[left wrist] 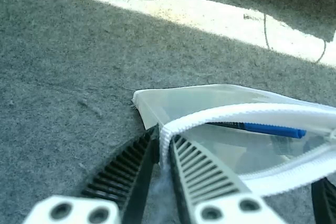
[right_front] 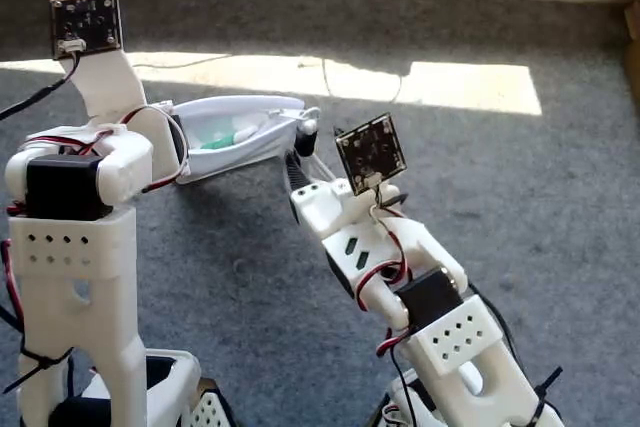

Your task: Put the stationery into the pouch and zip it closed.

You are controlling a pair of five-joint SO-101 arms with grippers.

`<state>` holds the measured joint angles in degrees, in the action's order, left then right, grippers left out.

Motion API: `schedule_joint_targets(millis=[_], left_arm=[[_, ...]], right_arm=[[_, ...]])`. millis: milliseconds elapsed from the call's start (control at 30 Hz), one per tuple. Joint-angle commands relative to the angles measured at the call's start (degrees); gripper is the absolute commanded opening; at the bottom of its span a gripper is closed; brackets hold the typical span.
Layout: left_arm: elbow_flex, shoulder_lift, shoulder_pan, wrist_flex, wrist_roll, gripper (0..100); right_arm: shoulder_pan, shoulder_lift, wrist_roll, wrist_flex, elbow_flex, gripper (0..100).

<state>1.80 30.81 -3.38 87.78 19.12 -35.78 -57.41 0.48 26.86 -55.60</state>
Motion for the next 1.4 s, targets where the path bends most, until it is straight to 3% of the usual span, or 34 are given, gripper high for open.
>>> schedule_joint_targets(millis=[0, 300, 700, 1200, 1367], left_arm=[[-0.40, 1.36, -0.66, -0.35, -0.44, 1], [0.13, 1.36, -0.66, -0.26, -0.53, 1], [1.45, 1.36, -0.66, -1.14, -0.53, 1], [1.45, 1.36, -0.66, -1.05, -0.53, 1], [1.45, 1.36, -0.66, -1.05, -0.53, 1]], right_arm=[[-0.92, 2.24, 0.79, -3.82, 0.57, 22.8], [1.71, 17.36, 0.79, -8.84, 5.41, 22.8], [2.42, 8.31, 0.79, -8.84, 5.05, 22.8], [2.59, 9.54, 0.79, -9.10, 5.49, 22.8], [2.59, 9.54, 0.79, -15.34, 5.05, 22.7]])
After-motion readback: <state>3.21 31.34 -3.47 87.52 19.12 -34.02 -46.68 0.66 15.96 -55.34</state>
